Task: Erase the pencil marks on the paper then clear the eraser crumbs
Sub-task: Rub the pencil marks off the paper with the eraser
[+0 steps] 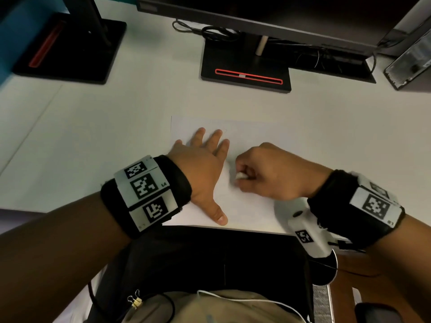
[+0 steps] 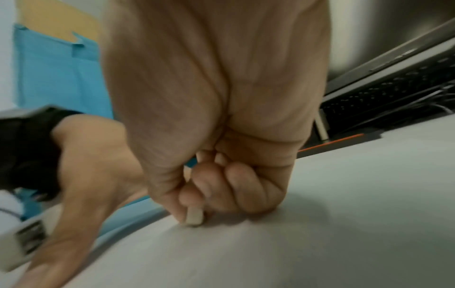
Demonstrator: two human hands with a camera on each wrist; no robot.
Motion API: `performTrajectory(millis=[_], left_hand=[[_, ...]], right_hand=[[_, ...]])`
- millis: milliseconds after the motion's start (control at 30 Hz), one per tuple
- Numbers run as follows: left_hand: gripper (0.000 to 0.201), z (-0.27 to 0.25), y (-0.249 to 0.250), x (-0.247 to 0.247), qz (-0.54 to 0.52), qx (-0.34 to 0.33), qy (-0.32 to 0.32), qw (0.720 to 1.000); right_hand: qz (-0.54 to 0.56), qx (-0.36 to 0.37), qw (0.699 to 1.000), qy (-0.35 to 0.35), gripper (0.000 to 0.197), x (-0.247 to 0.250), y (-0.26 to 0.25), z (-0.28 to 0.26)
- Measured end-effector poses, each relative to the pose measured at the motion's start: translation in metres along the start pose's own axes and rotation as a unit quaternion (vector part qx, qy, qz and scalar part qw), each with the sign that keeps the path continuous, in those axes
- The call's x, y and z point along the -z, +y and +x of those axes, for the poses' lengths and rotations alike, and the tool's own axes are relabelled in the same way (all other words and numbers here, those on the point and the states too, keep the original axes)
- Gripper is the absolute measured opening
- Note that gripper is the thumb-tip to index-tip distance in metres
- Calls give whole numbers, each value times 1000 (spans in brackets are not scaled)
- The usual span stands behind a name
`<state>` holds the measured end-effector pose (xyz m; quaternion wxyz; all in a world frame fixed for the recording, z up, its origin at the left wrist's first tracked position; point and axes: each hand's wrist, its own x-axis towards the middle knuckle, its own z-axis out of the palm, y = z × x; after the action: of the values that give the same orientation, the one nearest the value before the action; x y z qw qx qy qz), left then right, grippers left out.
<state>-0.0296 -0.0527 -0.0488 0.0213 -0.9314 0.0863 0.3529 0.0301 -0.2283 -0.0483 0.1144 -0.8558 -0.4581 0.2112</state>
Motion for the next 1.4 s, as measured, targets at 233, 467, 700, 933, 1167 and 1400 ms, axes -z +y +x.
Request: performTrajectory(millis=[233, 467, 700, 933, 1167, 1400], left_hand=[[162, 0, 0, 0, 5, 1, 1, 1000], [160, -1, 0, 2, 2, 8, -4, 1000], [160, -4, -2, 1, -22, 29, -19, 999], [160, -2, -3, 1, -15, 33, -25, 999], [160, -4, -3, 0, -18, 30, -20, 999], [160, -5, -4, -1, -12, 28, -18, 999]], right_hand=[[-20, -5, 1000, 22, 28, 5, 6, 7], [-23, -41, 998, 40, 30, 18, 19, 17], [1, -53, 998, 17, 30, 18, 19, 18], [32, -18, 999, -13, 29, 5, 1, 19], [17, -33, 999, -8, 32, 7, 0, 22], [-4, -76, 997, 14, 33, 22, 16, 22]])
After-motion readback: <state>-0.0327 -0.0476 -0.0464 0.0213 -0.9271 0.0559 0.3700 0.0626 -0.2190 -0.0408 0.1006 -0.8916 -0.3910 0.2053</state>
